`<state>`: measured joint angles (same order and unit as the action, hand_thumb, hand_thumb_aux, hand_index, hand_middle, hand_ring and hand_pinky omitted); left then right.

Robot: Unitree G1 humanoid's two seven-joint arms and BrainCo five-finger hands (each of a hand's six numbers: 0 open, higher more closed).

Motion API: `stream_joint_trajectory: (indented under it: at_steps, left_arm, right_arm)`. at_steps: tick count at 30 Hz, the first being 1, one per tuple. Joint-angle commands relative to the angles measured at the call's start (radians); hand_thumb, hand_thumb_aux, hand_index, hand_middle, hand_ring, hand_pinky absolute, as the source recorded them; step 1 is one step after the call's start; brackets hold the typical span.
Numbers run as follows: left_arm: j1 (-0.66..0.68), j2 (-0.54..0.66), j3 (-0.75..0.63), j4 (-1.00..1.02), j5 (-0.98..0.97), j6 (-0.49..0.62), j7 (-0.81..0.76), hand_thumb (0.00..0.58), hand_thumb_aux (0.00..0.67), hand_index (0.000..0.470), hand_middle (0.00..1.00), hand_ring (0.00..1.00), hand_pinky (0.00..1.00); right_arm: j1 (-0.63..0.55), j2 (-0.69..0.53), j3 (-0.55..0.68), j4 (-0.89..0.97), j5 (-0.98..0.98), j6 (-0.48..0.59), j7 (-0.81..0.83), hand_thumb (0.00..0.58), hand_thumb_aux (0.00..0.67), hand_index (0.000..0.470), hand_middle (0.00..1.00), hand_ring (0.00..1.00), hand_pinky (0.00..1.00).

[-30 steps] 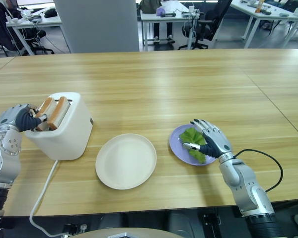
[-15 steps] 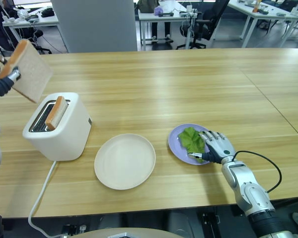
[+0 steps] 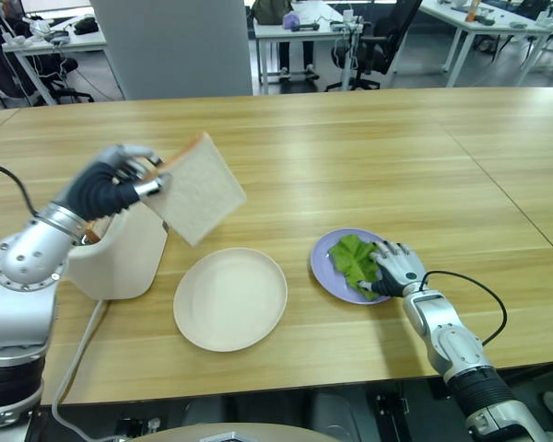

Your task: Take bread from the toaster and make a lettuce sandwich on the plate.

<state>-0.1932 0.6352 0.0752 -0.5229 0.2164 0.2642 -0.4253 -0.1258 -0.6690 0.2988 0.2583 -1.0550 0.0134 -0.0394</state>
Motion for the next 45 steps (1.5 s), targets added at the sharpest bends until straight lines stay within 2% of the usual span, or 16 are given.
stream_joint_trajectory:
  at_steps: [1, 13, 26, 27, 28, 29, 32, 33, 34, 39, 40, 41, 42, 43, 44, 45]
  left_arm:
    - [0.041, 0.004, -0.098, 0.083, 0.012, -0.031, -0.055, 0.58, 0.67, 0.46, 1.0, 1.0, 1.0]
    - [-0.002, -0.057, -0.319, 0.476, 0.101, -0.167, -0.07, 0.58, 0.67, 0.46, 1.0, 1.0, 1.0]
    - [-0.13, -0.04, -0.544, 0.824, 0.421, -0.332, 0.019, 0.58, 0.67, 0.46, 1.0, 1.0, 1.0]
    - [-0.138, -0.037, -0.554, 0.832, 0.445, -0.339, 0.027, 0.565, 0.562, 0.386, 1.0, 1.0, 1.0]
    - [-0.144, -0.037, -0.559, 0.836, 0.464, -0.343, 0.04, 0.565, 0.562, 0.386, 1.0, 1.0, 1.0]
    - [-0.149, -0.038, -0.561, 0.837, 0.478, -0.347, 0.053, 0.452, 0.355, 0.244, 1.0, 1.0, 1.0]
    - [-0.161, -0.042, -0.558, 0.828, 0.509, -0.358, 0.081, 0.445, 0.347, 0.238, 1.0, 1.0, 1.0]
    - [-0.163, -0.042, -0.558, 0.822, 0.523, -0.36, 0.092, 0.183, 0.116, 0.079, 1.0, 1.0, 1.0]
    - [-0.163, -0.041, -0.557, 0.813, 0.537, -0.359, 0.101, 0.0, 0.0, 0.0, 1.0, 1.0, 1.0]
    - [-0.171, -0.038, -0.541, 0.749, 0.617, -0.348, 0.172, 0.0, 0.0, 0.0, 1.0, 1.0, 1.0]
    - [-0.172, -0.032, -0.532, 0.718, 0.636, -0.348, 0.194, 0.0, 0.0, 0.0, 0.67, 0.67, 0.67]
    - [-0.172, -0.029, -0.525, 0.698, 0.647, -0.348, 0.208, 0.0, 0.0, 0.0, 0.67, 0.67, 0.67]
    - [-0.17, -0.025, -0.517, 0.675, 0.658, -0.345, 0.219, 0.0, 0.0, 0.0, 0.4, 0.4, 0.4]
    - [-0.167, -0.017, -0.504, 0.641, 0.672, -0.339, 0.233, 0.0, 0.0, 0.0, 0.31, 0.31, 0.31]
    - [-0.162, -0.011, -0.487, 0.605, 0.679, -0.33, 0.243, 0.0, 0.0, 0.0, 0.31, 0.31, 0.31]
    - [-0.156, -0.003, -0.47, 0.569, 0.687, -0.321, 0.251, 0.0, 0.0, 0.0, 0.0, 0.0, 0.0]
  right_arm:
    - [-0.011, -0.004, 0.01, 0.014, 0.013, 0.002, -0.01, 0.58, 0.67, 0.46, 0.0, 0.0, 0.0]
    - [-0.016, -0.018, -0.003, -0.013, 0.056, -0.009, -0.032, 0.58, 0.67, 0.46, 0.0, 0.0, 0.0]
    - [-0.036, -0.079, -0.042, -0.036, 0.17, -0.11, -0.008, 0.58, 0.67, 0.46, 0.0, 0.0, 0.0]
    - [-0.04, -0.087, -0.034, -0.02, 0.187, -0.132, 0.017, 0.58, 0.67, 0.46, 0.0, 0.0, 0.0]
    - [-0.043, -0.095, -0.03, -0.005, 0.2, -0.152, 0.033, 0.58, 0.67, 0.46, 0.0, 0.0, 0.0]
    - [-0.046, -0.102, -0.028, 0.006, 0.214, -0.172, 0.047, 0.58, 0.67, 0.46, 0.0, 0.0, 0.0]
    - [-0.041, -0.124, -0.048, -0.01, 0.243, -0.206, 0.055, 0.58, 0.67, 0.46, 0.0, 0.0, 0.0]
    - [-0.04, -0.129, -0.056, -0.019, 0.251, -0.213, 0.052, 0.58, 0.67, 0.46, 0.0, 0.0, 0.0]
    - [-0.041, -0.132, -0.064, -0.033, 0.258, -0.219, 0.048, 0.58, 0.67, 0.46, 0.0, 0.0, 0.0]
    - [-0.036, -0.137, -0.105, -0.163, 0.263, -0.24, 0.029, 0.58, 0.67, 0.46, 0.0, 0.0, 0.0]
    - [-0.038, -0.137, -0.118, -0.203, 0.262, -0.243, 0.023, 0.58, 0.67, 0.46, 0.0, 0.0, 0.0]
    - [-0.038, -0.136, -0.127, -0.229, 0.261, -0.244, 0.02, 0.58, 0.67, 0.46, 0.0, 0.0, 0.0]
    - [-0.038, -0.135, -0.138, -0.255, 0.262, -0.245, 0.019, 0.58, 0.67, 0.46, 0.0, 0.0, 0.0]
    - [-0.041, -0.134, -0.151, -0.288, 0.264, -0.246, 0.02, 0.58, 0.67, 0.46, 0.0, 0.0, 0.0]
    - [-0.044, -0.132, -0.161, -0.319, 0.265, -0.246, 0.024, 0.58, 0.67, 0.46, 0.0, 0.0, 0.0]
    - [-0.048, -0.129, -0.17, -0.346, 0.266, -0.247, 0.027, 0.58, 0.67, 0.46, 0.0, 0.0, 0.0]
